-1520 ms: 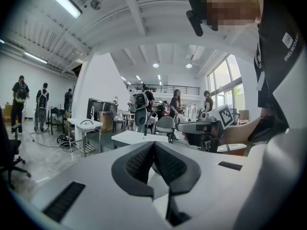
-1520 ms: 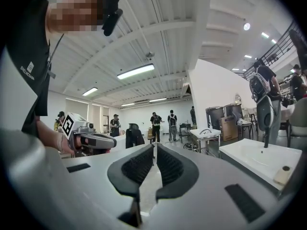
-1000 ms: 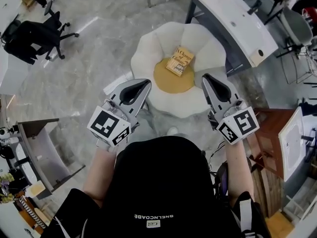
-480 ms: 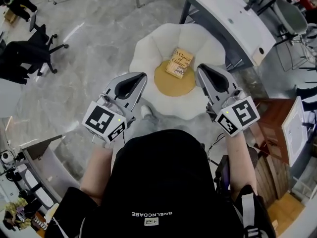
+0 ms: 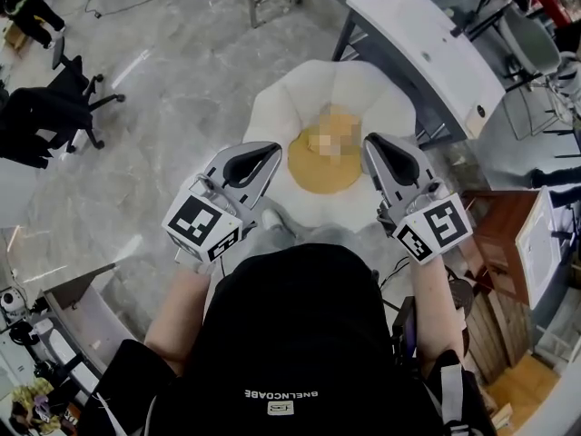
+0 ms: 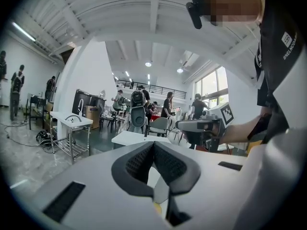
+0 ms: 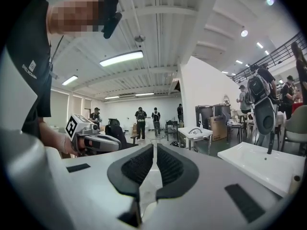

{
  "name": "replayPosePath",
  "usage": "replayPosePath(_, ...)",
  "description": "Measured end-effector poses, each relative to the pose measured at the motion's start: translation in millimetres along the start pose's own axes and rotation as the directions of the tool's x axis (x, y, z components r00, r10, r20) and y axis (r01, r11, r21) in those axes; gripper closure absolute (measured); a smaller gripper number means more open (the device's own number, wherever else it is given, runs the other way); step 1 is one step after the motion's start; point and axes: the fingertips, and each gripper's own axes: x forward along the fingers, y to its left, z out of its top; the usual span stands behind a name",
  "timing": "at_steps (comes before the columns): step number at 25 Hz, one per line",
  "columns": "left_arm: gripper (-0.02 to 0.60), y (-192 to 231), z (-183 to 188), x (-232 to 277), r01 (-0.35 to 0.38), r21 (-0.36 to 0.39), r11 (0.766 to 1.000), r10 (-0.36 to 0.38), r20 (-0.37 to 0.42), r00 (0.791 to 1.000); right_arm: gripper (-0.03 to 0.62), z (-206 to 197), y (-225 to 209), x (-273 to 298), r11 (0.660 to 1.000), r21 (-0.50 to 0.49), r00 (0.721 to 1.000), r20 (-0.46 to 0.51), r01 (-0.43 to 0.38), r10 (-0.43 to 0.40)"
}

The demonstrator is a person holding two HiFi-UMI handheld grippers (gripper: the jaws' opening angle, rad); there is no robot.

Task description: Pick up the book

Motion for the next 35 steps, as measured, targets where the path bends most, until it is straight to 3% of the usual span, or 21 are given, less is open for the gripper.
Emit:
replayPosePath(5,0.568,-0.3,-2.4,23.7,0.01,-0.002,1.0,-0.01,-0.022,1.0,0.553,-8.3,-18.8,-5.1,1.0,-0.007,1.0,-0.015,0.009,-0.009)
replayPosePath(20,0.568,-20.3,-6.6,111.0,-0.047,-0.033,0.998,0.044,-0.08,0.996,0.553,-30.2,-114.5,-32.9,0.994,0.112,0.999,-0.024,-0.02,0.023)
replayPosePath(28,0.568,-9.2,-26.1,138.5,-0.115,-0.048,0.992,0.107,-0.14,0.984,0.553,-69.8,-158.7,-17.9,0.973,0.223,0.995,-0.073,-0.052,0.07)
replayPosePath(35,0.567,8.6,-47.8,155.3,-0.191,-0.086,0.978,0.173,-0.178,0.969,0.553,-128.3,-213.7,2.2,0.942,0.336,0.989,-0.138,0.002,0.047)
